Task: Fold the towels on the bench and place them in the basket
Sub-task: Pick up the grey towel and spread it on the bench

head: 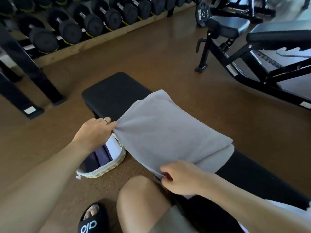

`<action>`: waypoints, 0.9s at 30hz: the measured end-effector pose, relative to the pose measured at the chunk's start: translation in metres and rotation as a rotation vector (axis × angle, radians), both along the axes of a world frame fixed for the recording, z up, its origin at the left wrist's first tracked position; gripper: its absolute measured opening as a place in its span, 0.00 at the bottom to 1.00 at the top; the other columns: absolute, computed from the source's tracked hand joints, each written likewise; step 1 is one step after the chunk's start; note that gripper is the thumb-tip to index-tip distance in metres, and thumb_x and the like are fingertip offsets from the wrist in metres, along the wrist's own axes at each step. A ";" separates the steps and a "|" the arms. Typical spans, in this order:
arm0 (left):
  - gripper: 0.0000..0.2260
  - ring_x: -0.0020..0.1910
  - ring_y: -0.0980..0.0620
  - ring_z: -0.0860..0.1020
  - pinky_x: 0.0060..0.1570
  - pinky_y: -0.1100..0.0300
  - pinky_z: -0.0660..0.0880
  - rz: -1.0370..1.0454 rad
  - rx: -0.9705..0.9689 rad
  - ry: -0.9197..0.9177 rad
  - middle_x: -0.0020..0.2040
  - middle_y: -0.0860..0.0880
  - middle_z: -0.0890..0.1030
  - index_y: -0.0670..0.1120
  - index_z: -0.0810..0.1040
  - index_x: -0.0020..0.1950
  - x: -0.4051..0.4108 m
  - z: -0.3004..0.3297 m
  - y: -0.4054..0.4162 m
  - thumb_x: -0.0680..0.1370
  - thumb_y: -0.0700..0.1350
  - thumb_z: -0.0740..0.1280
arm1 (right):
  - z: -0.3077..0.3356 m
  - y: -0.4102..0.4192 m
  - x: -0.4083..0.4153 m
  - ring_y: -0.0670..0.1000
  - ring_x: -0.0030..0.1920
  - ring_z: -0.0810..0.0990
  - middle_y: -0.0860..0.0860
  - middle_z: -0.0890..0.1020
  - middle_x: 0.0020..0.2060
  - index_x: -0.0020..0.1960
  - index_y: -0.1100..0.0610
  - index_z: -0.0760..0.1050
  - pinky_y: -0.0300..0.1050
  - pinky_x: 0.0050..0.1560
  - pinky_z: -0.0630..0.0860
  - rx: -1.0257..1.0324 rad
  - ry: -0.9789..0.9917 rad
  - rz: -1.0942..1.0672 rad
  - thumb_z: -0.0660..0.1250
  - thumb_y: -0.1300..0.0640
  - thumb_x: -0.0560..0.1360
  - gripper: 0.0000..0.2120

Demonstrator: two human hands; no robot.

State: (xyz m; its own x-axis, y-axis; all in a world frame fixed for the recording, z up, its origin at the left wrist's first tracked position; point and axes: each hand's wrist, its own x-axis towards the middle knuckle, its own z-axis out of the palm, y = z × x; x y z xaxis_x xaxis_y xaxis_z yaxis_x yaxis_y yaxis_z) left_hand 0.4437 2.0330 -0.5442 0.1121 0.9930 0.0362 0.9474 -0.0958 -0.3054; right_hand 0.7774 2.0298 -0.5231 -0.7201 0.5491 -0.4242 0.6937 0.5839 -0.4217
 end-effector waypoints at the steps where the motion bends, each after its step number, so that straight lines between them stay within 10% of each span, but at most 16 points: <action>1: 0.06 0.35 0.45 0.77 0.37 0.50 0.77 0.035 -0.054 -0.030 0.43 0.50 0.74 0.48 0.76 0.54 -0.002 -0.004 -0.004 0.79 0.41 0.66 | 0.005 0.009 -0.004 0.55 0.42 0.77 0.48 0.76 0.37 0.40 0.52 0.69 0.48 0.39 0.68 -0.055 0.000 -0.024 0.62 0.42 0.80 0.16; 4: 0.11 0.45 0.48 0.77 0.46 0.52 0.75 0.258 -0.130 -0.349 0.53 0.53 0.74 0.55 0.72 0.62 0.000 -0.005 -0.004 0.81 0.44 0.59 | 0.009 0.054 -0.023 0.49 0.33 0.73 0.47 0.74 0.31 0.37 0.52 0.69 0.47 0.38 0.69 -0.102 0.187 -0.243 0.63 0.40 0.81 0.20; 9: 0.14 0.45 0.54 0.75 0.45 0.56 0.72 0.567 0.054 -0.959 0.56 0.50 0.77 0.50 0.70 0.70 0.020 0.003 0.037 0.84 0.48 0.58 | 0.001 0.163 -0.066 0.55 0.48 0.79 0.51 0.80 0.48 0.56 0.55 0.75 0.49 0.49 0.78 0.143 0.360 -0.532 0.64 0.52 0.80 0.09; 16: 0.16 0.48 0.51 0.76 0.48 0.52 0.77 0.618 -0.093 -0.868 0.56 0.51 0.75 0.50 0.73 0.63 0.013 -0.008 0.099 0.78 0.55 0.65 | -0.020 0.254 -0.126 0.59 0.69 0.70 0.55 0.71 0.68 0.75 0.48 0.66 0.55 0.66 0.70 0.225 0.195 -0.626 0.59 0.46 0.81 0.23; 22: 0.07 0.46 0.49 0.78 0.45 0.52 0.77 0.541 -0.216 -0.884 0.49 0.51 0.79 0.47 0.77 0.52 0.003 -0.009 0.115 0.80 0.49 0.64 | -0.026 0.281 -0.146 0.58 0.55 0.78 0.54 0.79 0.58 0.60 0.54 0.76 0.49 0.52 0.76 0.197 0.198 -0.692 0.63 0.52 0.80 0.11; 27: 0.10 0.38 0.47 0.66 0.36 0.53 0.59 0.809 0.070 -1.331 0.39 0.50 0.66 0.47 0.70 0.38 -0.022 -0.008 0.110 0.79 0.41 0.59 | -0.006 0.290 -0.159 0.50 0.56 0.78 0.47 0.80 0.54 0.60 0.53 0.79 0.44 0.54 0.74 0.042 0.542 -0.727 0.64 0.61 0.78 0.13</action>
